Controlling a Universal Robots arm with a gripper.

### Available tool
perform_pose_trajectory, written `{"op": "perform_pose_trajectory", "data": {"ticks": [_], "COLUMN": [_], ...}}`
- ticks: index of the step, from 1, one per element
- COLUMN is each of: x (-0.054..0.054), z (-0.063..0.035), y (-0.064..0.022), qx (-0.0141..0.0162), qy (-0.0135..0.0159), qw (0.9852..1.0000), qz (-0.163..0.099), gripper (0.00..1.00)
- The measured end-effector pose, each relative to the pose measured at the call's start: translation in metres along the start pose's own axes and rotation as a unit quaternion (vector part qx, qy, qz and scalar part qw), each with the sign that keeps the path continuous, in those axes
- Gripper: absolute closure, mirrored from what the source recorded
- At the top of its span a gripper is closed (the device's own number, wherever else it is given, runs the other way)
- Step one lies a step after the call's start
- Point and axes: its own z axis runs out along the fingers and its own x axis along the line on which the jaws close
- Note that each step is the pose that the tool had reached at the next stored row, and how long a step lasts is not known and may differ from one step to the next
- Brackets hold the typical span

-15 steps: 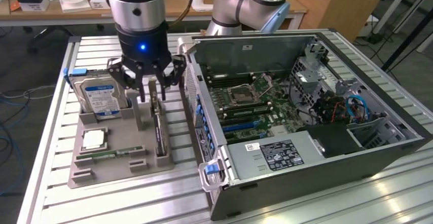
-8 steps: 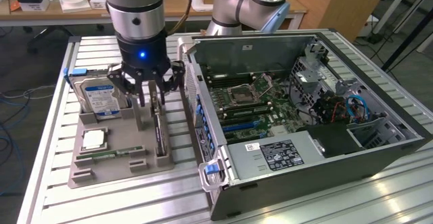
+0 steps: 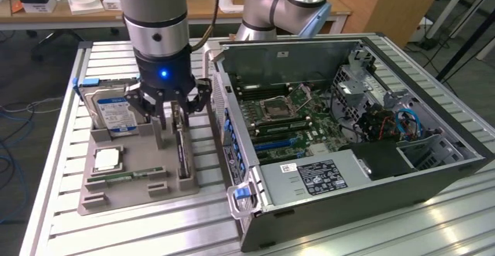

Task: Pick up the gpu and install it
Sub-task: 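Pick up the gpu and move the gpu toward the slot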

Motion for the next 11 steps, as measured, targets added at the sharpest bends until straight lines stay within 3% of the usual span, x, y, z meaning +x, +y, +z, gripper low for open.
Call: {"op": "perform_pose_trajectory", "data": {"ticks": [11], "x": [0.0], "z": [0.0198], "y": [-0.0046], "qx": [0.0004], "qy": [0.0001], "qw": [1.0], "qz": [-0.003], "gripper": [0.53]}}
